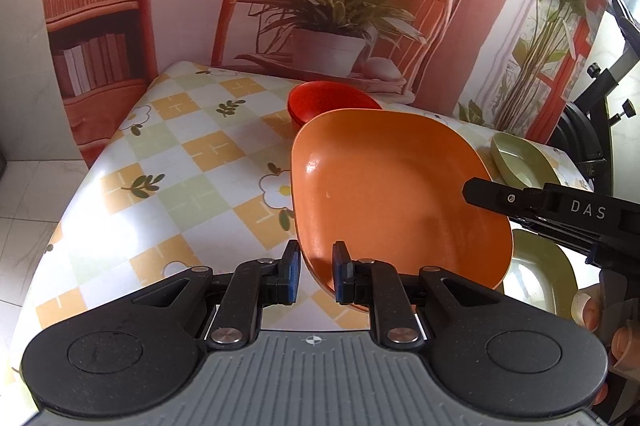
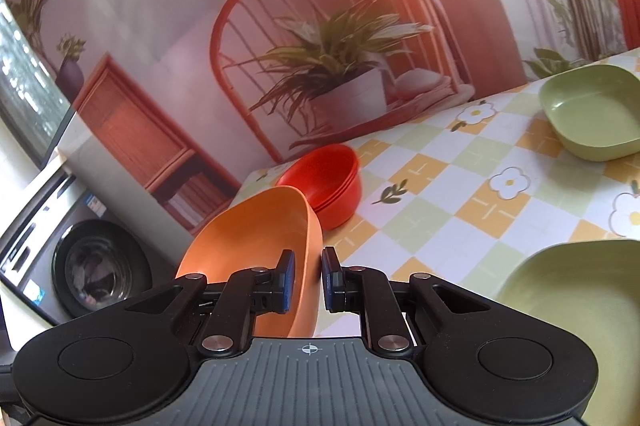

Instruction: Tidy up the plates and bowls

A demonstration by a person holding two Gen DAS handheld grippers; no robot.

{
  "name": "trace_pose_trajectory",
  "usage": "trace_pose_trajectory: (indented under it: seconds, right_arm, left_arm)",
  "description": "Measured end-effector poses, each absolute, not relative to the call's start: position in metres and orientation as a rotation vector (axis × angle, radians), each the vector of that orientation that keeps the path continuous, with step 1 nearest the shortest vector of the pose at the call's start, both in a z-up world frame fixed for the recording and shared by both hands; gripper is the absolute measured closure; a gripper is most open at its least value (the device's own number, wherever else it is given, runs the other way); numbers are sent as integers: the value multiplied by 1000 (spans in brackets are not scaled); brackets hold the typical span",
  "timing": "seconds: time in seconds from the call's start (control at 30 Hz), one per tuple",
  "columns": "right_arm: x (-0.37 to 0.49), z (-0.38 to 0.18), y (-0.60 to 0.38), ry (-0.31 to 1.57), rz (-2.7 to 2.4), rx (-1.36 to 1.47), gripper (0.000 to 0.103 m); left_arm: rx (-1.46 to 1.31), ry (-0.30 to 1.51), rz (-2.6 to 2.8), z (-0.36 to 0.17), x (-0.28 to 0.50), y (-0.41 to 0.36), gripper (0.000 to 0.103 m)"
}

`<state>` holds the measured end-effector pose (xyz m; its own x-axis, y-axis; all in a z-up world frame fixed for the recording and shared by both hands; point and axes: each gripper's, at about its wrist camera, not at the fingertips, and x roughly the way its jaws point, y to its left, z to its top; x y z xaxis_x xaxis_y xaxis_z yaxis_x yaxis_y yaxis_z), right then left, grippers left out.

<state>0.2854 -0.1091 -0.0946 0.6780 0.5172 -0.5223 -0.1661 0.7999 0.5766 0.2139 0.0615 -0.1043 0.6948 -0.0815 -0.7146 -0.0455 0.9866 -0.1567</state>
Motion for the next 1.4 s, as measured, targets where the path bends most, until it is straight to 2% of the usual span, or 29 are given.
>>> trace_pose_trajectory:
  seconds: [0.77,1.4]
  right_arm:
    - [246,-109,-261,675,122,563,88]
    - [215,-125,-289,750,62,550,88]
  left_arm:
    - [-70,823,-294,-114,263,-62,85]
    - [-42,915,-360,-140,255,-92,85]
